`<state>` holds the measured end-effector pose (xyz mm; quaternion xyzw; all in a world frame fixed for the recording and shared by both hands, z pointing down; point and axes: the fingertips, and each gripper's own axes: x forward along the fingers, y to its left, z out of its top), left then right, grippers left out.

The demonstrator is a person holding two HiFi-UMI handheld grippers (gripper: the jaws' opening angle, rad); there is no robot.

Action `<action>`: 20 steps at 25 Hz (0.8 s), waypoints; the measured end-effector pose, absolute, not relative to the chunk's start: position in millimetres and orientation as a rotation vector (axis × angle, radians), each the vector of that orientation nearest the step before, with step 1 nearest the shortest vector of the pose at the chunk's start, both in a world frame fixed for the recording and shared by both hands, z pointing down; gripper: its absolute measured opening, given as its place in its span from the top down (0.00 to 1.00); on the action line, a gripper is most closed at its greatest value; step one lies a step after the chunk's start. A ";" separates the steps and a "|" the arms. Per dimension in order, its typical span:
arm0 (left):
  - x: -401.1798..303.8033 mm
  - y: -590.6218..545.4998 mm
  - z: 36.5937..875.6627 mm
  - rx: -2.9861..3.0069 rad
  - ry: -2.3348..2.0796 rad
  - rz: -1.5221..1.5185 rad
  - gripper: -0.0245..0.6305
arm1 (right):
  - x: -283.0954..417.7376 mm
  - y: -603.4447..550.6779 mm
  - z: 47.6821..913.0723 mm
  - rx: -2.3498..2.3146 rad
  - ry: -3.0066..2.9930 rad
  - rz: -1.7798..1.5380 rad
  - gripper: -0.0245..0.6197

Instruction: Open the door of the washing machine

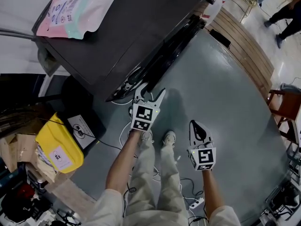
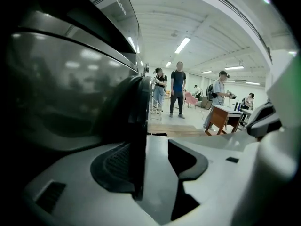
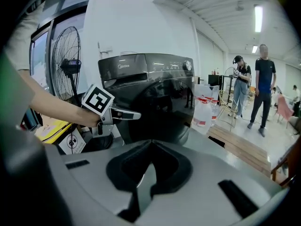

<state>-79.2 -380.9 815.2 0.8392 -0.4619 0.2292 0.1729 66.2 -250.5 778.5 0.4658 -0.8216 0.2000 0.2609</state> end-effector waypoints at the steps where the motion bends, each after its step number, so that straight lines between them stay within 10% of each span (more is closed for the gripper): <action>1: -79.9 -382.7 816.2 2.378 -1.323 0.654 0.63 | 66.1 -249.9 779.7 1.260 -2.225 0.543 0.96; 6: -87.9 -389.2 817.0 2.346 -1.404 0.647 0.85 | 68.7 -246.7 784.6 1.258 -2.225 0.547 0.96; 20: -87.8 -387.2 815.7 2.331 -1.429 0.675 0.87 | 76.0 -233.2 784.3 1.272 -2.228 0.564 0.96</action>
